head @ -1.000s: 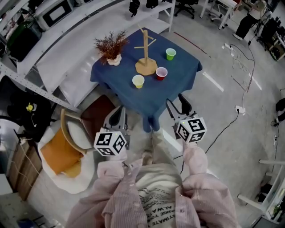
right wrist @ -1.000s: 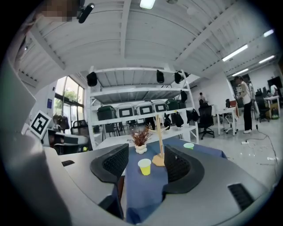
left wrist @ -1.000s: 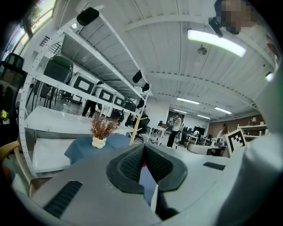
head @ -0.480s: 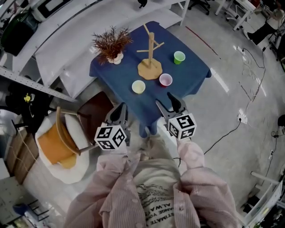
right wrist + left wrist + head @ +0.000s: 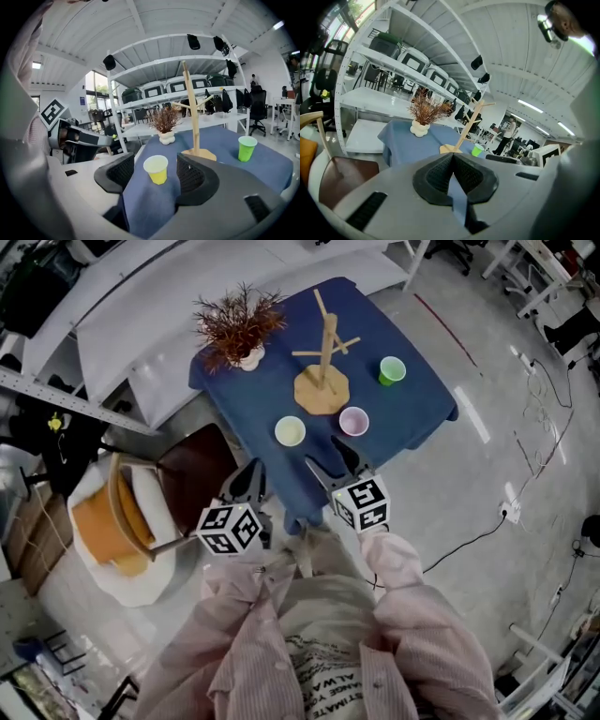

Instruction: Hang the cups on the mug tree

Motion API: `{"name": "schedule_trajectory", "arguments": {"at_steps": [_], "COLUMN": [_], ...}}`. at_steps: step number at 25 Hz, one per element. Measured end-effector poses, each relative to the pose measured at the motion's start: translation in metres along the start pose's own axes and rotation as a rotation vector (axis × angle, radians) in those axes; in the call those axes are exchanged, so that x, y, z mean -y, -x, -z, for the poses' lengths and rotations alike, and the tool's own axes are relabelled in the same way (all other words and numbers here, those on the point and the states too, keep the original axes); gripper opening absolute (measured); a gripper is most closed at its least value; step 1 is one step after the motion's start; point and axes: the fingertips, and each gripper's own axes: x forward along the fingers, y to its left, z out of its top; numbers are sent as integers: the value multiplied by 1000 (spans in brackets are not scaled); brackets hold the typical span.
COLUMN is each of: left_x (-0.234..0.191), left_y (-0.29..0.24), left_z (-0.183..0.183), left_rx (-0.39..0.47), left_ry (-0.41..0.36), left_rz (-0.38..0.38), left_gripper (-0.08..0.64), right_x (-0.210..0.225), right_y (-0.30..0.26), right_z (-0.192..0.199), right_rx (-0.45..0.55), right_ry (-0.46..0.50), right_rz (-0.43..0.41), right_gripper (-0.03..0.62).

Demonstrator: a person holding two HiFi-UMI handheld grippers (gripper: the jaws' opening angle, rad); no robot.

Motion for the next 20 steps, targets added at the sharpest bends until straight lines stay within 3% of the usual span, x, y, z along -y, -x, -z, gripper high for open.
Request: {"name": "schedule_trajectory", "arguments": {"at_steps": [8,20], "left_x": [-24,-53], "left_y": [-21,-39], "left_z": [31,59], "left_rx": [-15,-52], "left_ry": [73,130], "left_rz": [-77,-89], "left_gripper": [-2,-2], "right_x": [-1,0], "right_y": [-52,-107], "right_z": [46,75], "right_rx": [-89,-151], "right_ry": [86,149], "right_rz": [-69,-68], "right_gripper": [276,299]}}
